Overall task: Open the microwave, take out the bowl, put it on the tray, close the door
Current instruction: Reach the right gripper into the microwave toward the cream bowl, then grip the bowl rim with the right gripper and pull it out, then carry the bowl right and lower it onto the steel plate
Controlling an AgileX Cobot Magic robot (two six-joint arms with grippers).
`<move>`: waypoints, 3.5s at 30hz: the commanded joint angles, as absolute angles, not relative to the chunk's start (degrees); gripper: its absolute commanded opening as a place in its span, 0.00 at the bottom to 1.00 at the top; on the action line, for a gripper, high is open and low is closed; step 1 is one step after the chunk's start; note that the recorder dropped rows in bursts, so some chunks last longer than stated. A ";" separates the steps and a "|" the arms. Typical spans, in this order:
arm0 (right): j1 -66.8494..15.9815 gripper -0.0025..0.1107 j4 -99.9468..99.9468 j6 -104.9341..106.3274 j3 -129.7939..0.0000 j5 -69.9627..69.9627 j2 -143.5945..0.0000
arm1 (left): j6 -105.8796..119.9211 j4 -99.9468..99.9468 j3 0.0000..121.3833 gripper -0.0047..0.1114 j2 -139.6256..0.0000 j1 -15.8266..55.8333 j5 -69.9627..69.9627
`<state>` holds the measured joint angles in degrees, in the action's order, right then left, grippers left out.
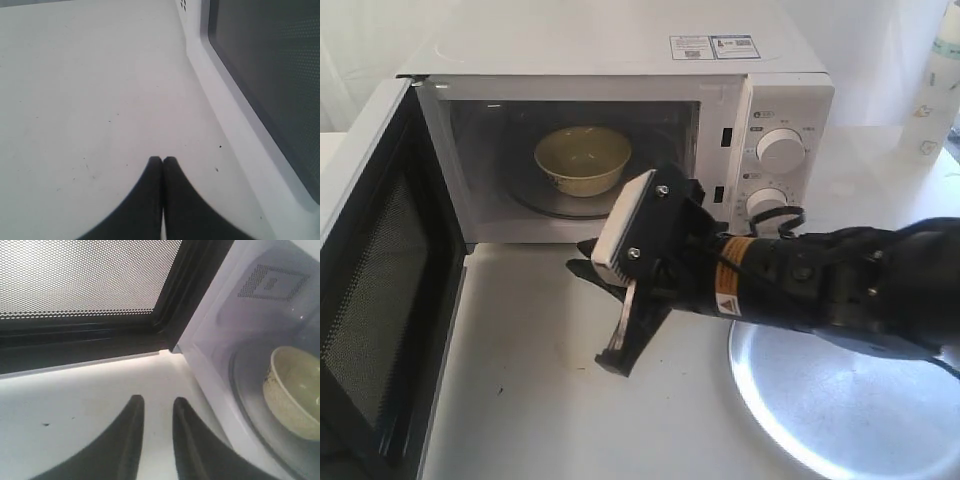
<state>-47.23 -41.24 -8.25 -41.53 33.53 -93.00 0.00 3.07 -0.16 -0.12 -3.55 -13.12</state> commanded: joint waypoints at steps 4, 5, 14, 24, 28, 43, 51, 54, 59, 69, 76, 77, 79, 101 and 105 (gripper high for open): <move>-47.47 0.57 -32.60 1.20 -54.75 33.83 -104.24 | 0.00 3.38 0.00 0.04 0.00 -3.28 -13.29; -47.47 0.61 -30.95 2.44 -56.95 33.74 -106.01 | 0.00 3.38 0.00 0.04 0.00 -3.28 -13.29; -47.25 0.64 -21.61 12.23 -75.39 24.47 -120.64 | 0.00 3.38 0.00 0.04 0.00 -3.28 -13.29; -45.92 0.55 -20.11 13.09 -91.12 11.56 -131.05 | 0.00 3.38 0.00 0.04 0.00 -3.28 -13.29; -46.18 0.13 -20.11 11.23 -91.24 11.22 -130.97 | 0.00 3.38 0.00 0.04 0.00 -3.28 -13.29; -53.92 0.02 -19.67 7.41 -91.24 -15.88 -123.01 | 0.00 3.38 0.00 0.04 0.00 -3.28 -13.29; -61.71 0.02 -13.66 12.98 -91.24 -39.21 -116.90 | 0.00 3.38 0.00 0.04 0.00 -3.28 -13.29; -62.78 0.02 -13.77 13.05 -91.24 -53.68 -114.89 | 0.00 3.38 0.00 0.04 0.00 -3.28 -13.29; -62.93 0.02 -17.24 3.97 -90.09 -68.06 -111.71 | 0.00 3.38 0.00 0.04 0.00 -3.28 -13.29; -62.93 0.02 -22.15 -6.43 -72.46 -69.96 -98.58 | 0.00 3.38 0.00 0.04 0.00 -3.28 -13.29; -62.80 0.02 -37.81 -23.32 -56.19 -66.50 -92.44 | 0.00 3.38 0.00 0.04 0.00 -3.28 -13.29; -62.80 0.02 -40.22 -25.22 -54.79 -66.11 -92.44 | 0.00 3.38 0.00 0.04 0.00 -3.28 -13.29; -62.80 0.02 -44.56 -29.15 -51.41 -63.82 -92.68 | 0.00 3.38 0.00 0.04 0.00 -3.28 -13.29; -53.66 0.53 -66.19 -43.92 -45.23 -45.39 -98.67 | 0.00 3.38 0.00 0.04 0.00 -3.28 -13.29; -54.53 0.51 -64.94 -43.92 -45.23 -45.03 -97.97 | 0.00 3.38 0.00 0.04 0.00 -3.28 -13.29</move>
<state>-54.12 -65.22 -43.48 -45.57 -45.02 -98.65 0.00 3.10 -0.16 -0.12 -3.55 -13.12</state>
